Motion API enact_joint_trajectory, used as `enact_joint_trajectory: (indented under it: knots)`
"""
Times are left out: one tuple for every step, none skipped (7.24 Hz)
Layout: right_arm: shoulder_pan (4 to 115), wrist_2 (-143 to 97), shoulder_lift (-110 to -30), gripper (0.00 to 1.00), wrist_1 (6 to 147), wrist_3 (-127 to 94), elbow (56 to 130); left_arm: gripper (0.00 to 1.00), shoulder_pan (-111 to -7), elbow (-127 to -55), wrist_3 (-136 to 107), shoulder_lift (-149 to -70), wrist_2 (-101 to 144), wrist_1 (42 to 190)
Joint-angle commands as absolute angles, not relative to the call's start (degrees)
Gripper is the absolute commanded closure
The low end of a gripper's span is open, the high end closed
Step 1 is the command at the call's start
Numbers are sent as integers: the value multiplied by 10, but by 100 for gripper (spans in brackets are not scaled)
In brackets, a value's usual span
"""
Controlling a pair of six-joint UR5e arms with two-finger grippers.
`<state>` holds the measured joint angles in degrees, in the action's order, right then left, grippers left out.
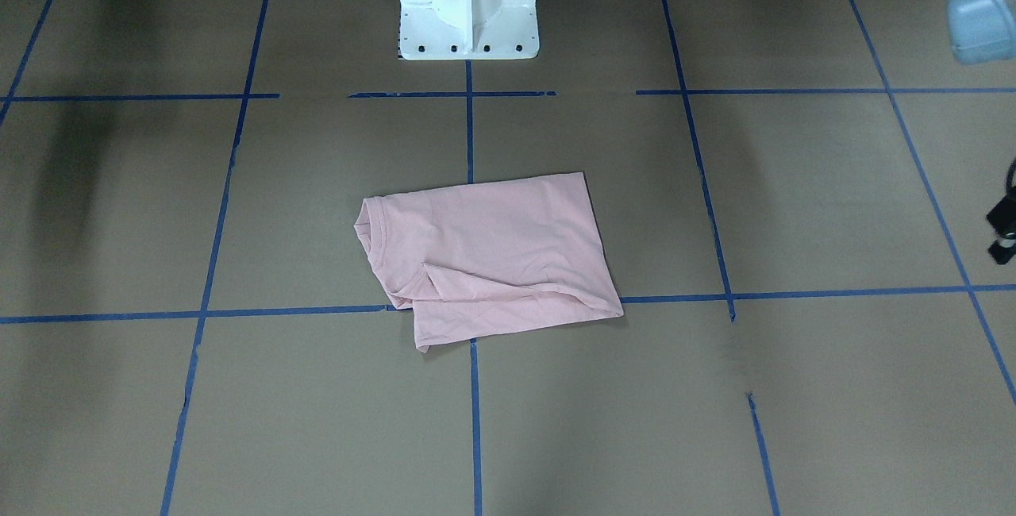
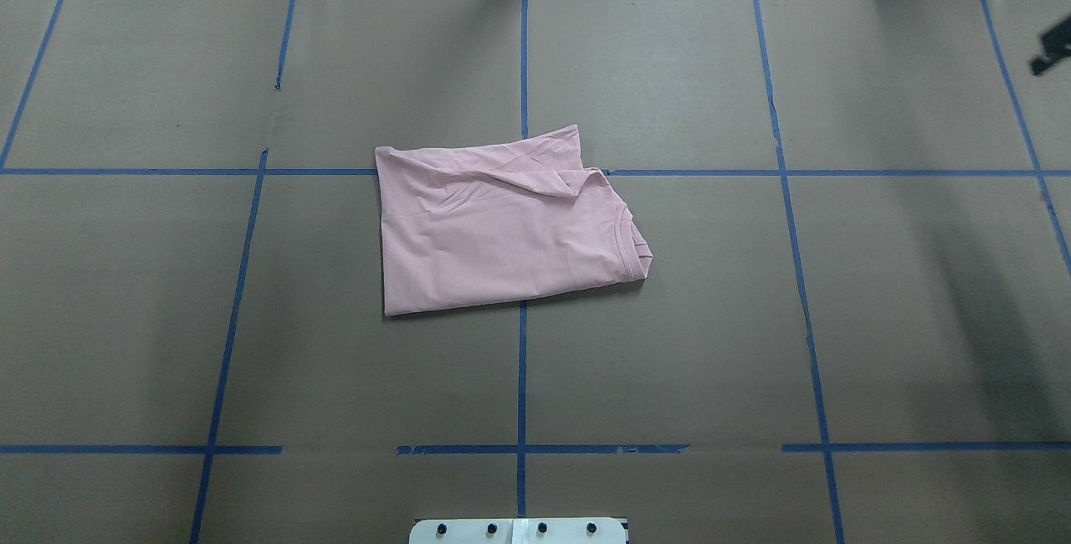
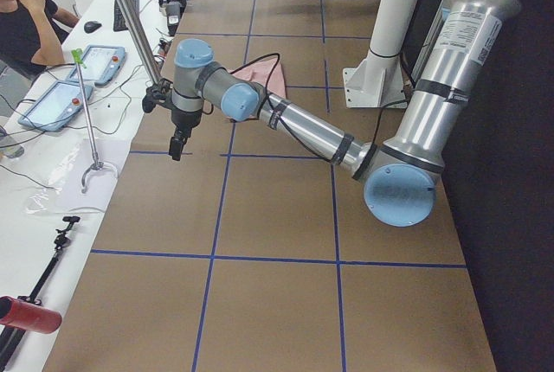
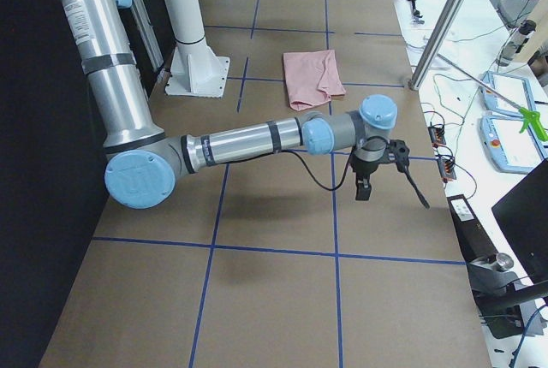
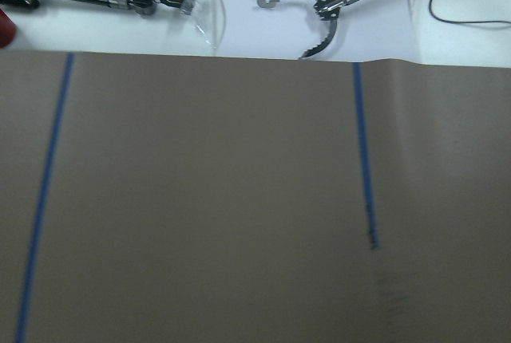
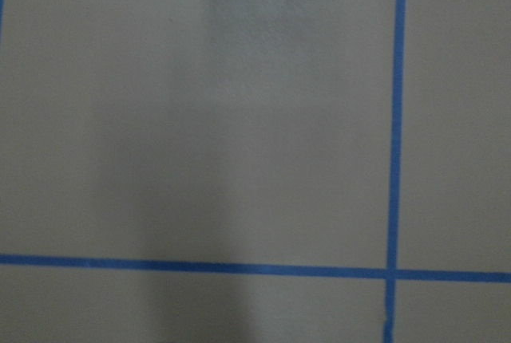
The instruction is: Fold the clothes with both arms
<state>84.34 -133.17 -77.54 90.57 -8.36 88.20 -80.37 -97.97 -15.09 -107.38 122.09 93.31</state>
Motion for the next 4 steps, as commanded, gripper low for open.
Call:
enact_joint_trajectory:
  knots:
    - [911, -1350, -829, 0, 978, 44, 911, 0, -859, -976, 62, -1029, 1241, 890]
    - [927, -1351, -861, 0, 978, 48, 931, 0, -873, -976, 109, -1010, 1248, 880]
    - [927, -1349, -883, 0, 972, 47, 958, 0, -885, -976, 107, -985, 1297, 880]
    - [927, -1353, -892, 0, 971, 38, 982, 0, -884, -976, 100, -962, 1324, 894]
